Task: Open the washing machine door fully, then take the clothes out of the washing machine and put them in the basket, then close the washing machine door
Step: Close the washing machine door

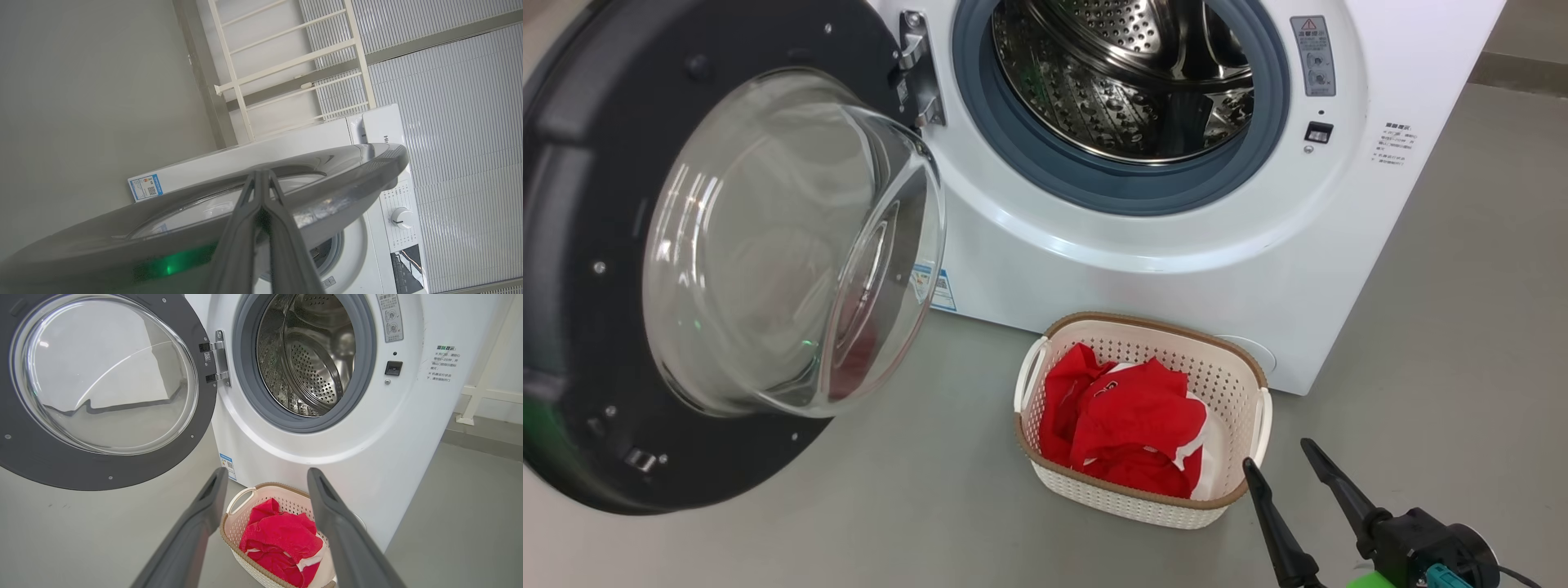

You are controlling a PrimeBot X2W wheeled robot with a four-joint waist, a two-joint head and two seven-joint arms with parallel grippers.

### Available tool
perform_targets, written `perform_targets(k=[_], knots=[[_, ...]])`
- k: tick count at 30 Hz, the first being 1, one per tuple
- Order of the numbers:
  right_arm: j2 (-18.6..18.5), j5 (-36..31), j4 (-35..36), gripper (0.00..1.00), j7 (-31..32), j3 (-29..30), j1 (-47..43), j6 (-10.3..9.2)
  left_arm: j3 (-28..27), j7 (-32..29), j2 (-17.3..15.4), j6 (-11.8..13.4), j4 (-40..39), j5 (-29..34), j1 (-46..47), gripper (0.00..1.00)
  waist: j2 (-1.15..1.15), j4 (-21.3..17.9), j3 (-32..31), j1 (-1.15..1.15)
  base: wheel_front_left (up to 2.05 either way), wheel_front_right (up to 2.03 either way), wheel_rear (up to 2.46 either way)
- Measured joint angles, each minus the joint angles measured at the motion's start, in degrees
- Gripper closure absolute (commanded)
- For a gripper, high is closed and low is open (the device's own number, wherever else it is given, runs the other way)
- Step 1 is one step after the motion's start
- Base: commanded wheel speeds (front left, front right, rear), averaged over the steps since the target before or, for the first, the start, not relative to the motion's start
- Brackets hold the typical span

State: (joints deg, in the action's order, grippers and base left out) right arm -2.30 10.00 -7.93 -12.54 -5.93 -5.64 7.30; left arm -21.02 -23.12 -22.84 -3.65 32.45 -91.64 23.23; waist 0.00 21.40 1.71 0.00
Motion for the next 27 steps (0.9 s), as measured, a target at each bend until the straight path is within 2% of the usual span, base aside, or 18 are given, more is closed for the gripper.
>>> perform_targets(k=[9,17,27], knots=[[0.0,0.0,0.0,0.0,0.0,0.2,0.0,0.0,0.2,-6.4,0.7,0.2,-6.1,-3.3,-4.8,1.0,0.0,-0.1,0.4,0.0,0.0,0.0,0.0],[0.0,0.0,0.0,0.0,-0.1,0.3,0.4,0.0,1.4,-11.5,2.4,1.7,-12.0,-5.6,-8.7,1.0,0.0,-0.6,0.9,0.0,0.0,0.0,0.0],[0.0,0.0,-0.1,0.0,-0.4,0.4,1.2,0.0,2.6,-15.8,4.2,2.1,-18.9,-7.8,-12.2,1.0,0.0,-2.0,1.3,0.0,0.0,0.0,0.0]])
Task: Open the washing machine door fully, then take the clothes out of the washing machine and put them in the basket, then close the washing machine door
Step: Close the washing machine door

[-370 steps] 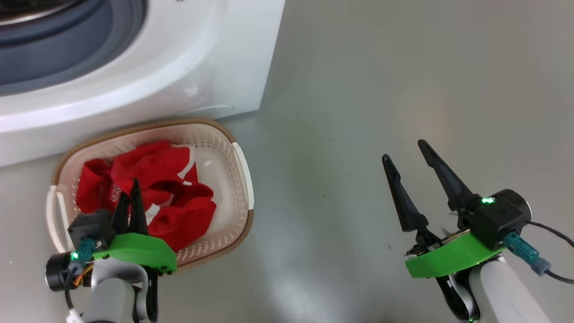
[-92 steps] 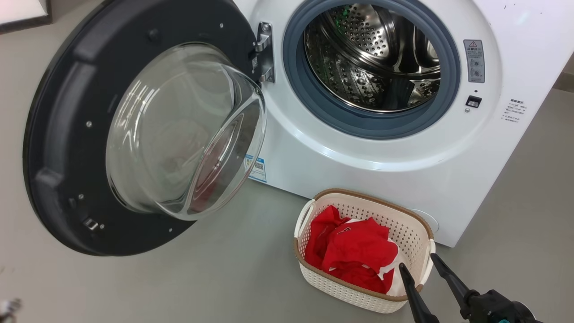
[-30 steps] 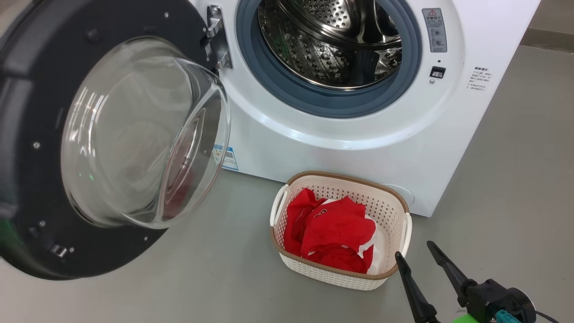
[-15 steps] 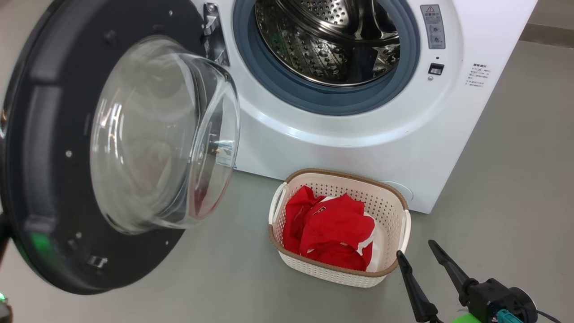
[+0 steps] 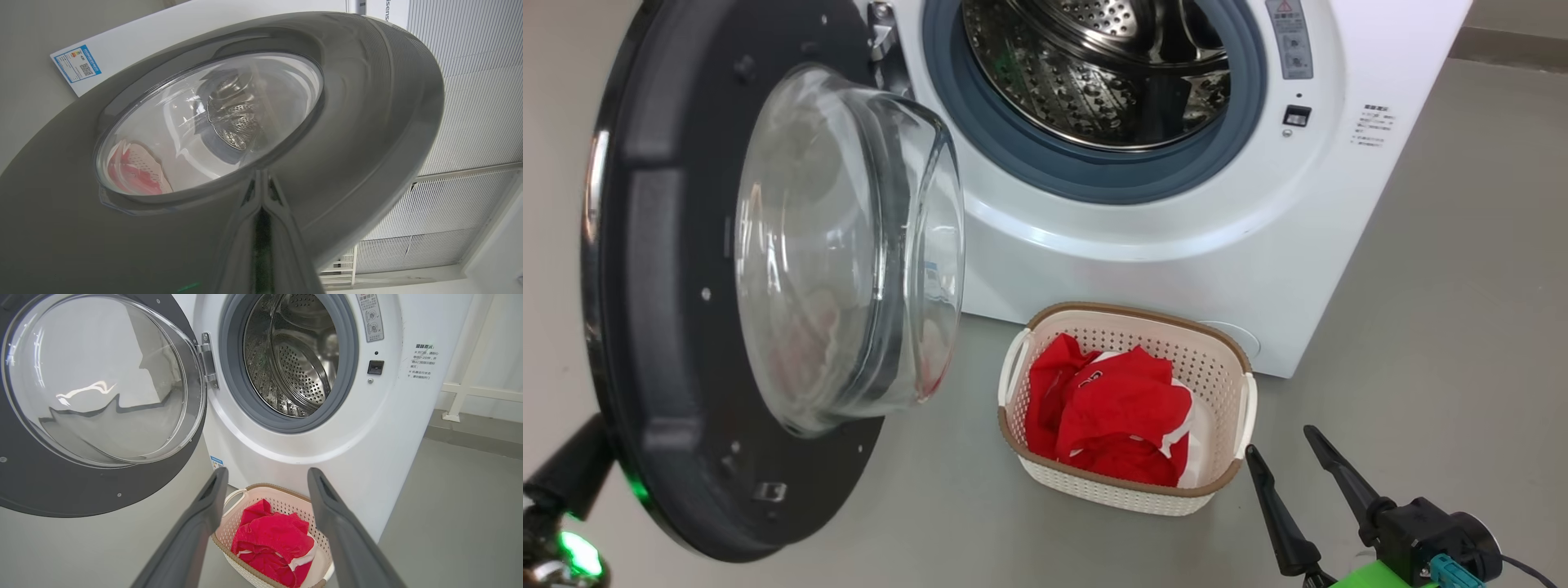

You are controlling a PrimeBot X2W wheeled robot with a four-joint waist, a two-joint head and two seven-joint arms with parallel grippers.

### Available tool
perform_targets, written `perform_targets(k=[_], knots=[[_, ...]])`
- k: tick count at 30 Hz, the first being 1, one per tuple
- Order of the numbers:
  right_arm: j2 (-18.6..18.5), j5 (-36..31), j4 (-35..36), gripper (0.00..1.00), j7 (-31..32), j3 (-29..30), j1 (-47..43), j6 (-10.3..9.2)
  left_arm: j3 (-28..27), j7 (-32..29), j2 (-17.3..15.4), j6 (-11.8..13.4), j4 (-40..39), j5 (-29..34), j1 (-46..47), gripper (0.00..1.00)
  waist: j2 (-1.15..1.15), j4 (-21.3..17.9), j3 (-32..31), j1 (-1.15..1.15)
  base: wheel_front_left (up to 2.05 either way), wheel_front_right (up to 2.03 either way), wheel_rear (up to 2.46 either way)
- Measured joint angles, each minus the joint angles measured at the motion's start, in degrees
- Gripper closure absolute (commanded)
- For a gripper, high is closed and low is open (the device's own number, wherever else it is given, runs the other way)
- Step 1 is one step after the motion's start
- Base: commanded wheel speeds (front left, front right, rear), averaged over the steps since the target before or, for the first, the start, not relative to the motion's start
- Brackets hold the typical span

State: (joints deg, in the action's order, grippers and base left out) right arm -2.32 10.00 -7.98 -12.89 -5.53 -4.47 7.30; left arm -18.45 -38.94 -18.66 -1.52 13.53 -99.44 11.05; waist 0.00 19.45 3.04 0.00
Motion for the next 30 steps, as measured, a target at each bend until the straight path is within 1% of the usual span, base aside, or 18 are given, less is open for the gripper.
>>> perform_targets(k=[6,14,20,30], knots=[[0.0,0.0,-0.1,0.0,-0.2,0.1,0.1,0.0,1.2,-2.2,1.3,0.1,-3.5,-1.4,-1.9,1.0,0.0,-1.2,0.3,0.0,0.0,0.0,0.0],[0.0,0.0,-0.3,0.0,-0.2,0.1,0.3,0.0,2.4,-3.7,2.7,0.1,-6.0,-2.1,-3.2,1.0,0.0,-3.0,0.8,0.0,0.0,0.0,0.0],[0.0,0.0,-0.6,0.0,-0.6,0.1,1.1,0.0,3.1,-3.8,4.3,0.0,-7.7,-2.4,-3.9,1.0,0.0,-4.3,1.1,0.0,0.0,0.0,0.0],[0.0,0.0,-0.7,0.0,-0.8,0.6,1.2,0.0,2.8,-3.8,5.0,0.0,-9.1,-2.8,-4.1,1.0,0.0,-5.1,1.8,0.0,0.0,0.0,0.0]])
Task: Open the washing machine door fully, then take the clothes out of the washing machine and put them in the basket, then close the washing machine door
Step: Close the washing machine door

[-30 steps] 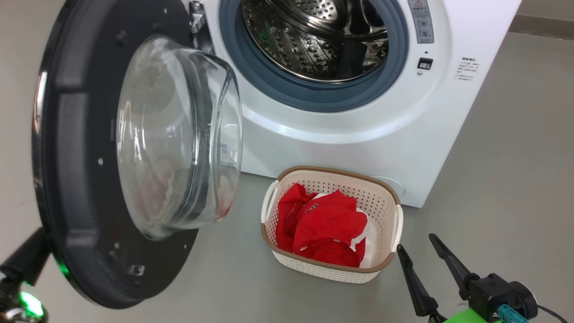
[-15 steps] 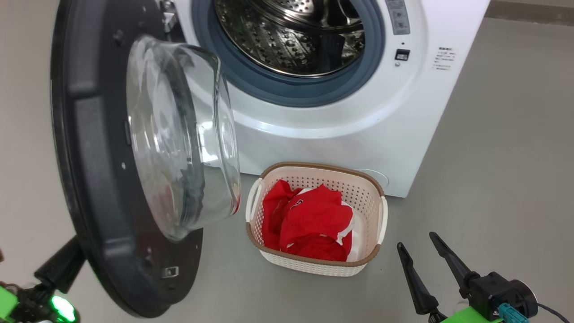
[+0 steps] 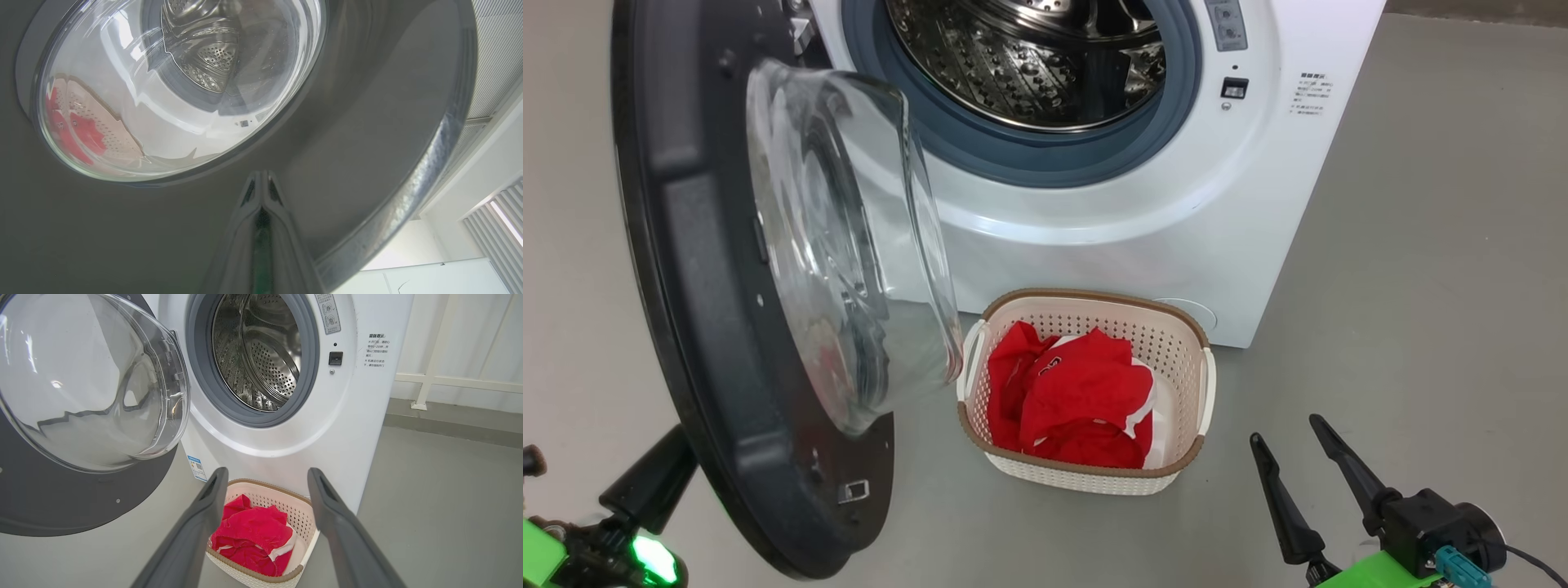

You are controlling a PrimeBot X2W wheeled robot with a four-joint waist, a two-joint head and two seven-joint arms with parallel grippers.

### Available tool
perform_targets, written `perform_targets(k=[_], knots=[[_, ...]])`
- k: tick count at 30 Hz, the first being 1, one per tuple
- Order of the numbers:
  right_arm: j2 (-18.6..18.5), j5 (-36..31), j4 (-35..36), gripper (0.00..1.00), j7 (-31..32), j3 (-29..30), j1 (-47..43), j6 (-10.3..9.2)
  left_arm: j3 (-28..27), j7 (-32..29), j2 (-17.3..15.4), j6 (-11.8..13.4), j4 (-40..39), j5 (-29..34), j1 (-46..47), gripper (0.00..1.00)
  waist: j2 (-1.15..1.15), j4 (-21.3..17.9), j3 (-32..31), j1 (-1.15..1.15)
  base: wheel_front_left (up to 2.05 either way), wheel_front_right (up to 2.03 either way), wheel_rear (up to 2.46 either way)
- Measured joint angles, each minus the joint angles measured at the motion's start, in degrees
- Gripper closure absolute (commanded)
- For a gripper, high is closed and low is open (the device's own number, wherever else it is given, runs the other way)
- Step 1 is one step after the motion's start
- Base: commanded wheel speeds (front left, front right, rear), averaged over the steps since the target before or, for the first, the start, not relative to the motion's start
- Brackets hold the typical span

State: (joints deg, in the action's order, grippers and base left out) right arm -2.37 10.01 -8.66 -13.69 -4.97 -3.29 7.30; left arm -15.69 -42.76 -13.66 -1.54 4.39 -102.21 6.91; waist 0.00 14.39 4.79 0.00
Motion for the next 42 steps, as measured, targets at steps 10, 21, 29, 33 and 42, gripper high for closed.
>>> perform_targets(k=[10,21,29,33,42], knots=[[0.0,0.0,0.0,0.0,0.0,0.2,0.2,0.0,-3.1,0.9,1.7,-1.1,-2.2,-2.6,-0.3,1.0,0.0,0.6,0.2,0.0,0.0,0.0,0.0],[0.0,0.1,-0.3,0.0,-0.4,0.5,0.4,0.0,-9.6,5.0,3.2,-3.3,-2.6,-3.7,-2.4,0.76,0.0,1.9,0.3,0.0,0.0,0.0,0.0],[0.0,0.5,-0.6,0.0,-0.4,0.5,0.4,0.0,-11.4,9.8,5.7,-5.1,-2.9,0.5,-2.8,0.0,0.0,2.9,0.1,0.0,0.0,0.0,0.0],[0.0,0.6,-0.8,0.0,-0.5,0.5,0.4,0.0,-11.7,14.4,7.2,-5.1,-4.7,6.7,-4.0,0.0,0.0,3.2,-0.3,0.0,0.0,0.0,0.0],[0.0,0.6,-0.8,0.0,-0.5,0.8,0.4,0.0,-7.3,28.2,7.7,-5.5,-13.7,29.5,-5.8,0.0,0.0,3.6,-1.3,0.0,0.0,0.0,0.0]])
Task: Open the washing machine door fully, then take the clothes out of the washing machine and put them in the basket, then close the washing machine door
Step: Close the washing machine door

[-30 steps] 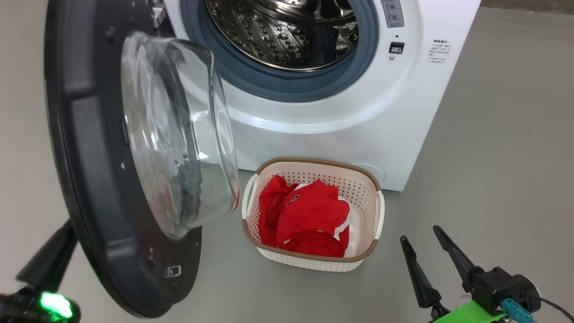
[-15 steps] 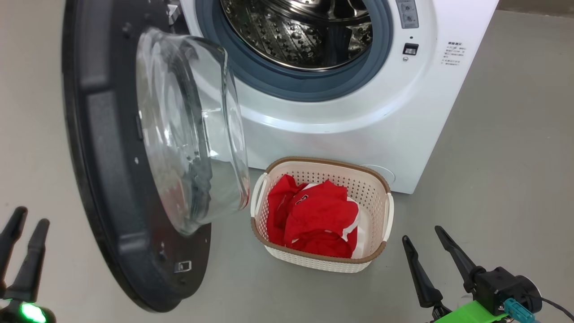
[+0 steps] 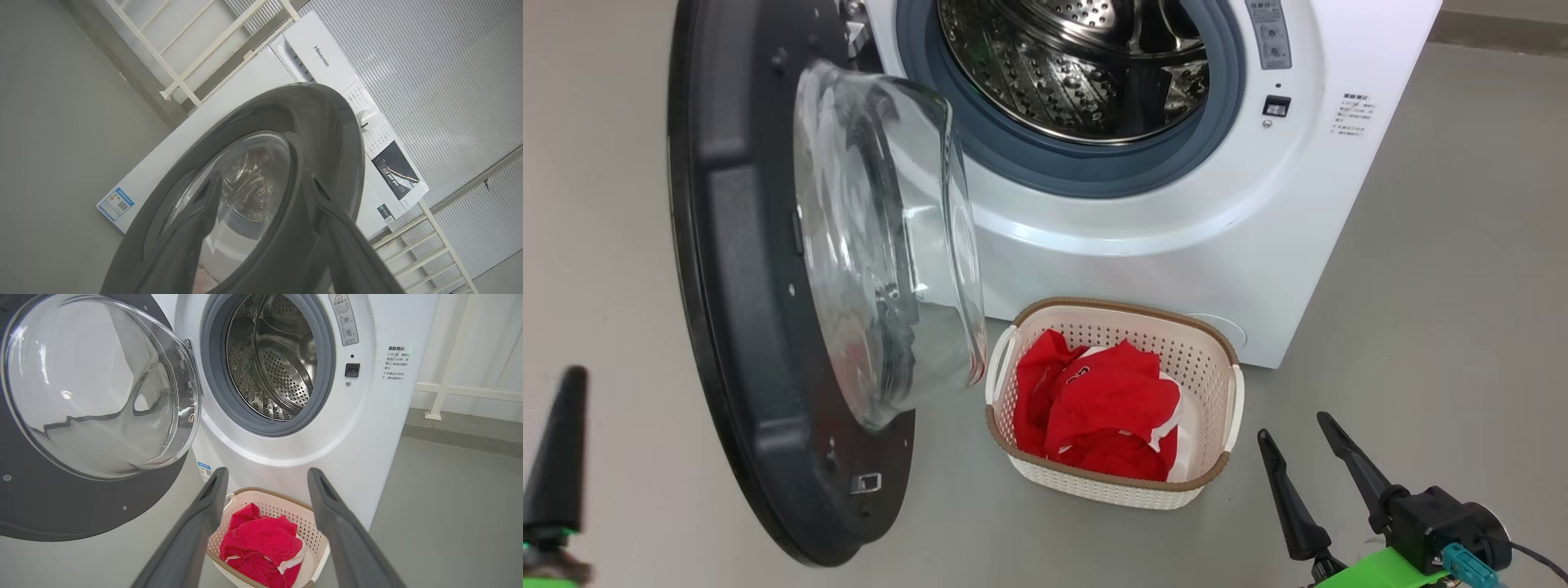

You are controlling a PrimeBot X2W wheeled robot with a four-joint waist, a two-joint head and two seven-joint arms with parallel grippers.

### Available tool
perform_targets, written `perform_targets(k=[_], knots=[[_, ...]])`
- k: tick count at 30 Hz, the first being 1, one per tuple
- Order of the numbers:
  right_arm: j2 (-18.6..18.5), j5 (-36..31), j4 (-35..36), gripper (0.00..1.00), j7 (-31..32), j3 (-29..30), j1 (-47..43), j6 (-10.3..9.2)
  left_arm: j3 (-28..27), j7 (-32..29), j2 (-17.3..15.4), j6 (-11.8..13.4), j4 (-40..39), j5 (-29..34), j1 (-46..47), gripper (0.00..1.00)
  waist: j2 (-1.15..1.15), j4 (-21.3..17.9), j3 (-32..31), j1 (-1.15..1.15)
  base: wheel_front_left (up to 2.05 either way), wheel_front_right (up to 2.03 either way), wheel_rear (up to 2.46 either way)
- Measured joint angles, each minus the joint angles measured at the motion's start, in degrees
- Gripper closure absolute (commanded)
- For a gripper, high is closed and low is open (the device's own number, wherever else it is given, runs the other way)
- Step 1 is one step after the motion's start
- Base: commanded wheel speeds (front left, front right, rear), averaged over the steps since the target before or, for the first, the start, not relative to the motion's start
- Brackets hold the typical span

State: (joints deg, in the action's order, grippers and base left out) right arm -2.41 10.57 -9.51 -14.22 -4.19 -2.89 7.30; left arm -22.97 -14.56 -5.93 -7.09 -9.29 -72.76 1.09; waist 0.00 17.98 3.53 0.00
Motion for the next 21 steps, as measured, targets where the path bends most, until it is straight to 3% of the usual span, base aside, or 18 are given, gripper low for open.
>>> perform_targets(k=[5,11,14,21], knots=[[0.0,0.0,0.0,0.0,0.0,0.2,0.0,0.0,4.9,8.0,-1.1,0.5,-0.5,18.8,-2.5,0.0,0.0,0.2,-0.6,0.0,0.0,0.0,0.0],[0.0,0.0,0.0,0.0,-0.2,0.5,0.0,0.0,9.8,13.4,-1.9,6.3,-0.4,37.0,-4.1,0.0,0.0,0.3,-1.5,0.0,0.0,0.0,0.0],[0.0,0.0,-0.2,0.0,-0.2,0.4,-0.1,0.0,11.2,14.8,-2.1,8.7,0.1,42.5,-5.7,0.0,0.0,0.3,-2.1,0.0,0.0,0.0,0.0],[0.0,0.0,-0.6,0.0,-0.2,0.5,-1.6,0.0,13.4,16.0,-2.7,11.1,1.7,48.7,-9.7,0.0,0.0,0.5,-3.8,0.0,0.0,0.0,0.0]])
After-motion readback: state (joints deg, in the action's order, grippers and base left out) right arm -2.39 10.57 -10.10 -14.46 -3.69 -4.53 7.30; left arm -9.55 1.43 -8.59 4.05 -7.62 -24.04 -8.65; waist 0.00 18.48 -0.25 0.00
